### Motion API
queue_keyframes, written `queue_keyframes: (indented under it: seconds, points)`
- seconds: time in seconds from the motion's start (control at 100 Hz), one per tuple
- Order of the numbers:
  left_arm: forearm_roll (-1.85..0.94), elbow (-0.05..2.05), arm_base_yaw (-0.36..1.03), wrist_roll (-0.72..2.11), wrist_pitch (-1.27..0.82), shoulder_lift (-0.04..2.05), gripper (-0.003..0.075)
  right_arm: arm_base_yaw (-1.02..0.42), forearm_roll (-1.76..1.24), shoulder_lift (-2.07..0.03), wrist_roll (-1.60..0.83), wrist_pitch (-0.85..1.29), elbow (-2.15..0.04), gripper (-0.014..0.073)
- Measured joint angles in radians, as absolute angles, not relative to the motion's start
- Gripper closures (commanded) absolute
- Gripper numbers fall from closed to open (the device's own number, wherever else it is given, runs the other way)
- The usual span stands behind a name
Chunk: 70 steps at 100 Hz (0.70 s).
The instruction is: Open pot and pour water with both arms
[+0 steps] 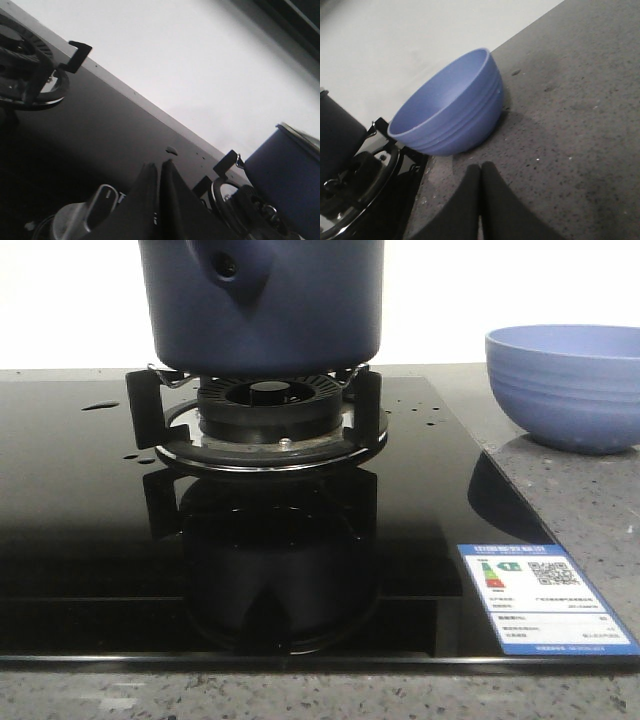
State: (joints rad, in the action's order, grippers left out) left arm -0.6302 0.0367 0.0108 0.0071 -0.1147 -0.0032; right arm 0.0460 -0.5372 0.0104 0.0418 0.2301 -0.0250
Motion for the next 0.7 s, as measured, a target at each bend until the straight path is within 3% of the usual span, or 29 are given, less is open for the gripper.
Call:
queue_keyframes:
  seconds: [0.17,0.37,0.55,0.63,0.7]
  points:
    - [-0.489,0.201,0.011,0.026,-0.262,0.032,0.0739,0.046,-0.46,-0.026,0.006,0.352,-0.185,0.0644]
    - [-0.463,0.436,0.013,0.236,-0.467,0.214,0.0739,0.046,-0.422,-0.246,-0.138,0.532,-0.376,0.0645]
    - [-0.48,0.55,0.099,0.325,-0.506,0.328,0.0738,0.046,-0.413,-0.419,-0.25,0.643,-0.517,0.0643]
    - [-0.482,0.578,0.152,0.354,-0.508,0.367,0.0722,0.046,-0.413,-0.463,-0.26,0.655,-0.554,0.0597]
    - [-0.489,0.599,0.199,0.37,-0.508,0.399,0.0666,0.046,-0.416,-0.486,-0.264,0.662,-0.577,0.0498]
